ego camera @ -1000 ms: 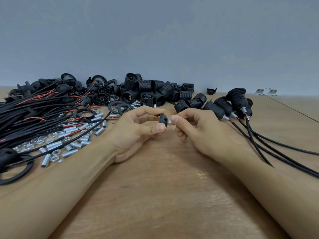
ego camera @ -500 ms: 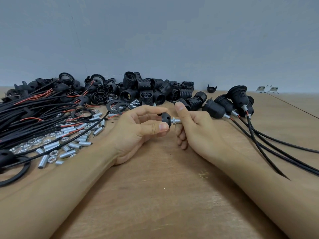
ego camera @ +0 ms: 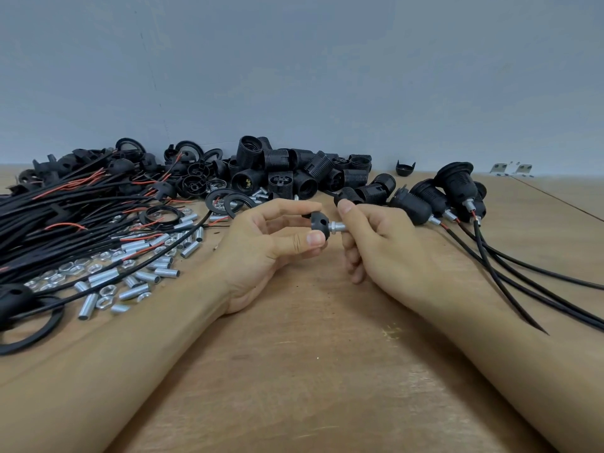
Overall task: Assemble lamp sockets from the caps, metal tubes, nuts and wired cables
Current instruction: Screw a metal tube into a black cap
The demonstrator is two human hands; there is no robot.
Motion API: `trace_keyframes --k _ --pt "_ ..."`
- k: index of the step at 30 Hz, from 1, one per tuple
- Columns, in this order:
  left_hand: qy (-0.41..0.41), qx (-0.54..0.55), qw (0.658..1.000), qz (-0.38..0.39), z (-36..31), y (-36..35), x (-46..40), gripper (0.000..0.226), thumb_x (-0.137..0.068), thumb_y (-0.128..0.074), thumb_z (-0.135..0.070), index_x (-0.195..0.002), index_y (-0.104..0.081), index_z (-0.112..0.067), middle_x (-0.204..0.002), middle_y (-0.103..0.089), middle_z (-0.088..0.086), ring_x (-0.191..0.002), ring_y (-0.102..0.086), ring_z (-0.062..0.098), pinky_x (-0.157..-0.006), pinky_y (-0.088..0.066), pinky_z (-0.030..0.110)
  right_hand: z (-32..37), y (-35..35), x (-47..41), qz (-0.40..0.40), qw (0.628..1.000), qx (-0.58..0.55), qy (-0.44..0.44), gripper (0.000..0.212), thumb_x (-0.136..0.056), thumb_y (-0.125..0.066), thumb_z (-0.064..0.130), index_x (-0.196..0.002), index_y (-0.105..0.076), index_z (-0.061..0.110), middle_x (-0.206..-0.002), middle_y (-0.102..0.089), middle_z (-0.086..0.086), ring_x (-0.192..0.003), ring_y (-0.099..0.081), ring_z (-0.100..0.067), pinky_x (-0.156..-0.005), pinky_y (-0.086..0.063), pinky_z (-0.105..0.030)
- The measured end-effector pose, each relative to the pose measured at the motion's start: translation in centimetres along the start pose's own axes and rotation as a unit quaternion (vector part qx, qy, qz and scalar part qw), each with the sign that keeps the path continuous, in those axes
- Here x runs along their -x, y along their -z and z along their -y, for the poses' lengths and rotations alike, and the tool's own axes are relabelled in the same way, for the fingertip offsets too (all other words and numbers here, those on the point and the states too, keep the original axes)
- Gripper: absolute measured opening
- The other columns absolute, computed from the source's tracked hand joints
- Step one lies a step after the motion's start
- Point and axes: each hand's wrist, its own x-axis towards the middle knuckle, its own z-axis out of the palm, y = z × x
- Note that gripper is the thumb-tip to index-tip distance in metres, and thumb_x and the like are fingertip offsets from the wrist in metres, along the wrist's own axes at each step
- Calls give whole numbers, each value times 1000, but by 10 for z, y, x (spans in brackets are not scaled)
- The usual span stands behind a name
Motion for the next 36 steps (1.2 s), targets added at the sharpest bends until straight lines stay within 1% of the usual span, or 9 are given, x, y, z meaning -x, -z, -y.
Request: trace_keyframes --k 3,6,12,15,18,23,27,31,36 --pt "-1 7 1000 -5 0 2 -1 50 -62 -76 0 -112 -69 -2 -106 -65 25 -90 -70 32 -79 -60 33 3 1 0 2 1000 -7 -11 61 -94 -45 60 -71 -61 6 -55 -59 -5 -43 -56 -13 -41 -45 -25" --pt "4 8 1000 -10 0 2 -1 50 -61 -77 -1 -110 -70 -2 -109 -63 27 -91 -70 31 -81 -59 34 2 4 1 39 999 5 4 31 -95 -59 40 -86 -59 10 -63 -60 -5 -47 -58 -14 -42 -47 -29" --pt "5 11 1000 -4 -1 2 -1 48 -62 -77 -1 -109 -71 -3 -104 -65 22 -88 -71 31 -77 -59 31 2 7 0 57 997 11 -41 68 -89 -37 72 -75 -62 11 -51 -59 -4 -36 -49 -13 -36 -37 -24" --pt "7 8 1000 -3 0 2 -1 48 -61 -77 0 -109 -71 -3 -107 -64 25 -87 -71 32 -76 -59 31 -1 10 -2 52 998 1 -25 39 -94 -56 50 -86 -58 12 -56 -59 -3 -38 -49 -16 -35 -35 -23" --pt "6 10 1000 1 0 2 -1 47 -61 -78 -1 -108 -72 -3 -102 -67 21 -85 -71 31 -75 -59 30 -2 11 -4 47 998 -6 -52 65 -93 -46 62 -70 -60 3 -45 -54 -7 -31 -44 -16 -33 -30 -17" --pt "5 6 1000 -1 0 2 -1 50 -60 -78 -3 -110 -70 -2 -102 -65 21 -86 -70 32 -76 -59 32 0 10 -2 81 996 -1 -22 48 -94 -52 55 -79 -60 10 -53 -59 -4 -38 -49 -15 -34 -32 -18" --pt "0 9 1000 0 0 1 -1 48 -63 -77 -1 -110 -70 -1 -100 -67 22 -83 -71 31 -75 -59 30 2 12 -3 67 996 8 -63 75 -88 -29 73 -72 -64 9 -51 -61 -9 -35 -47 -14 -38 -37 -20" --pt "5 -3 1000 0 0 2 0 51 -60 -78 -3 -110 -70 -3 -105 -65 25 -89 -69 34 -76 -59 31 3 15 -3 77 996 -15 -40 40 -99 -51 44 -82 -55 8 -58 -60 -6 -40 -46 -16 -40 -36 -23" --pt "1 2 1000 0 0 2 -1 49 -62 -77 -2 -111 -69 -2 -101 -66 22 -86 -69 30 -75 -58 30 1 15 -4 65 997 10 -37 54 -96 -45 57 -76 -58 9 -54 -60 -5 -37 -46 -12 -37 -34 -18"
